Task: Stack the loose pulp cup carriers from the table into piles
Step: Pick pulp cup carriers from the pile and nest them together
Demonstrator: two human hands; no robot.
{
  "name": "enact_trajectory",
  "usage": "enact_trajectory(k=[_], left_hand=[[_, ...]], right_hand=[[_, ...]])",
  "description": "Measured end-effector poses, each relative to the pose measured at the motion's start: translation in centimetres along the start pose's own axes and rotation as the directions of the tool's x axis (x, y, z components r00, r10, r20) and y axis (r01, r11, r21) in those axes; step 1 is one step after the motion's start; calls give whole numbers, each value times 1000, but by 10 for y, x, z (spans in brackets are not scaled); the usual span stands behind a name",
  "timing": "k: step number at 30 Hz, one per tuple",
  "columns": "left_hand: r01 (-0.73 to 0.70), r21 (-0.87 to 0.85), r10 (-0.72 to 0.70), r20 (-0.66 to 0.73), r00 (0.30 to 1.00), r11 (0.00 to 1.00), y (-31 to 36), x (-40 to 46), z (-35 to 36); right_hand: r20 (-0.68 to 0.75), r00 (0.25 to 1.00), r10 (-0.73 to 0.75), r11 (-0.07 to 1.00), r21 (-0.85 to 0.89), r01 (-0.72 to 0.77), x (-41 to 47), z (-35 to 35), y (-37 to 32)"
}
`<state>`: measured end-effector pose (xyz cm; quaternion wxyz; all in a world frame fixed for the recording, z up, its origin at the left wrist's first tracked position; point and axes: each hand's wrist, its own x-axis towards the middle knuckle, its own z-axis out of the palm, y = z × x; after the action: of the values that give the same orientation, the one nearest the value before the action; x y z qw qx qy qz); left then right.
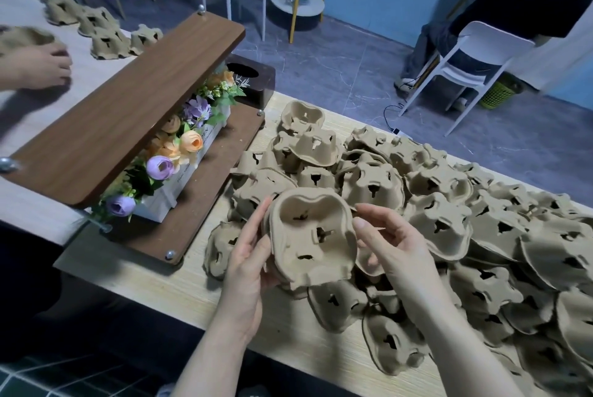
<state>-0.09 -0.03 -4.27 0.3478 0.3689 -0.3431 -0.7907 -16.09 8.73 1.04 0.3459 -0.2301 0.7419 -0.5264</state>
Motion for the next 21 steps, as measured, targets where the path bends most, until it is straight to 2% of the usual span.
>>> enact_trajectory(k=[3,10,15,18,21], left_hand=[[12,-21,-12,-27,1000,1000,3,1,-1],[93,-47,-92,31,995,995,15,11,-3],[-8,-41,9,8,1000,999,23,29,-5],[-46,-78,44,-32,999,996,30,43,-2],[-60,-68,55,-70,996,996,38,54,1]], right_hand=[[100,994,43,999,-9,-43,3,5,0],[163,984,67,996,47,-76,20,11,-6],[217,974,60,994,79,-79,46,20,-21],[267,964,-5,997,-67,24,79,18,-32],[195,978,-75,971,-210,116,129,16,-40]])
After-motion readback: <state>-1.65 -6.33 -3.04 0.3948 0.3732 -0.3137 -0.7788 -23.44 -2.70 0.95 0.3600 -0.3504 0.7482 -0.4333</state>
